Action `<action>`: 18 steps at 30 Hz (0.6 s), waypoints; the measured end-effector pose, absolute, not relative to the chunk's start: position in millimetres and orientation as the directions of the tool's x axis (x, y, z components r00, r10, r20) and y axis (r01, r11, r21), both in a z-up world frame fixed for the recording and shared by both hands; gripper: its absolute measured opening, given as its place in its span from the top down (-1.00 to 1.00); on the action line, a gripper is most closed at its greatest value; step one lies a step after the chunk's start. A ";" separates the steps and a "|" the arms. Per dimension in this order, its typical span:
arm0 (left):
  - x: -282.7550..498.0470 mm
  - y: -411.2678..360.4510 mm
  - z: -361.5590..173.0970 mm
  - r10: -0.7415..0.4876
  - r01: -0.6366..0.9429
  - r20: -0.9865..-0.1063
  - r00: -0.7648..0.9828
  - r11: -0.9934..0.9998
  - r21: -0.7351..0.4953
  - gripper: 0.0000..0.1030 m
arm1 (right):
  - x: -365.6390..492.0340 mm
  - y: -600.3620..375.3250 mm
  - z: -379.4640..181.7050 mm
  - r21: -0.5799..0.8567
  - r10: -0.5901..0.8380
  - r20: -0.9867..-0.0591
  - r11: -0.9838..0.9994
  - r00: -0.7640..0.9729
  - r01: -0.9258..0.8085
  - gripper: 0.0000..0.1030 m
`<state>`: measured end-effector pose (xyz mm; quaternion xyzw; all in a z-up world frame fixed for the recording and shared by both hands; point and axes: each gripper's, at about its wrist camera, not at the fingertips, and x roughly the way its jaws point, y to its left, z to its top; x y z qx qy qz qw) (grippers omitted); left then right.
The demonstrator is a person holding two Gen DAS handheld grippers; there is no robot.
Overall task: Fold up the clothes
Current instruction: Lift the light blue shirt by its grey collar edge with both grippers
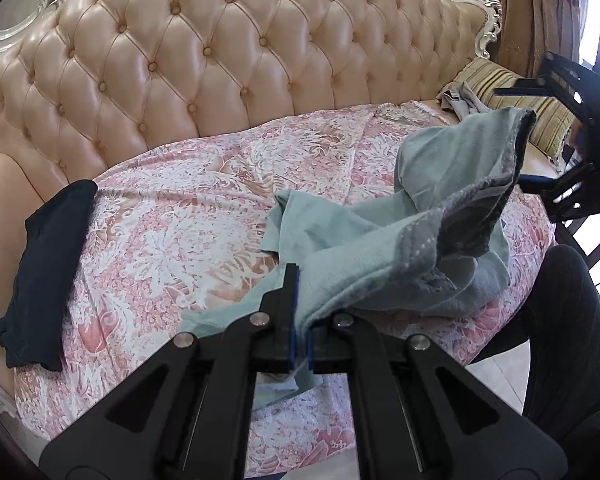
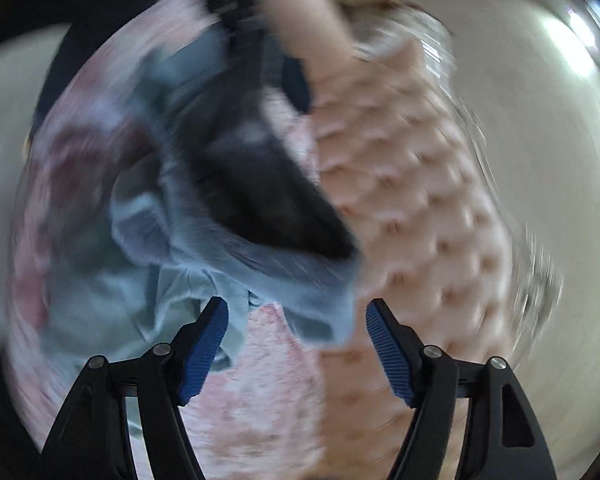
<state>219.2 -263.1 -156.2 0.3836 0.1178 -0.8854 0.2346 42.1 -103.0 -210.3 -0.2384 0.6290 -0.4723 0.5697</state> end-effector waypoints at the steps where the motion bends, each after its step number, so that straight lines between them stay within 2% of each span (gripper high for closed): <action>1: 219.3 -262.3 -156.2 -0.325 0.503 -0.734 -0.596 -0.864 -0.026 0.92 | 45.8 -104.2 -216.8 -0.870 -0.839 -0.492 0.465 -0.232 0.164 -0.43; 7: 221.8 -261.7 -155.9 -0.320 0.494 -0.733 -0.601 -0.869 -0.026 0.92 | 50.0 -114.1 -215.9 -0.833 -0.809 -0.550 0.511 -0.208 0.214 -0.41; 8: 222.2 -261.6 -155.9 -0.318 0.494 -0.733 -0.602 -0.869 -0.028 0.92 | 50.7 -115.7 -215.8 -0.826 -0.804 -0.559 0.518 -0.203 0.223 -0.31; 10: 223.0 -261.4 -156.1 -0.315 0.493 -0.731 -0.605 -0.869 -0.034 0.92 | 52.1 -119.0 -215.5 -0.812 -0.793 -0.578 0.533 -0.194 0.239 0.02; 11: 223.2 -261.5 -156.1 -0.313 0.492 -0.730 -0.608 -0.870 -0.037 0.92 | 52.7 -120.7 -215.3 -0.805 -0.787 -0.587 0.540 -0.190 0.247 0.50; 12: 223.5 -261.8 -156.0 -0.312 0.494 -0.727 -0.611 -0.868 -0.043 0.92 | 53.3 -122.3 -214.7 -0.797 -0.782 -0.595 0.545 -0.185 0.258 0.70; 18: 228.8 -266.9 -152.5 -0.299 0.509 -0.706 -0.642 -0.855 -0.101 0.92 | 44.6 -130.5 -181.4 -0.714 -0.796 -0.587 0.424 -0.147 0.557 0.78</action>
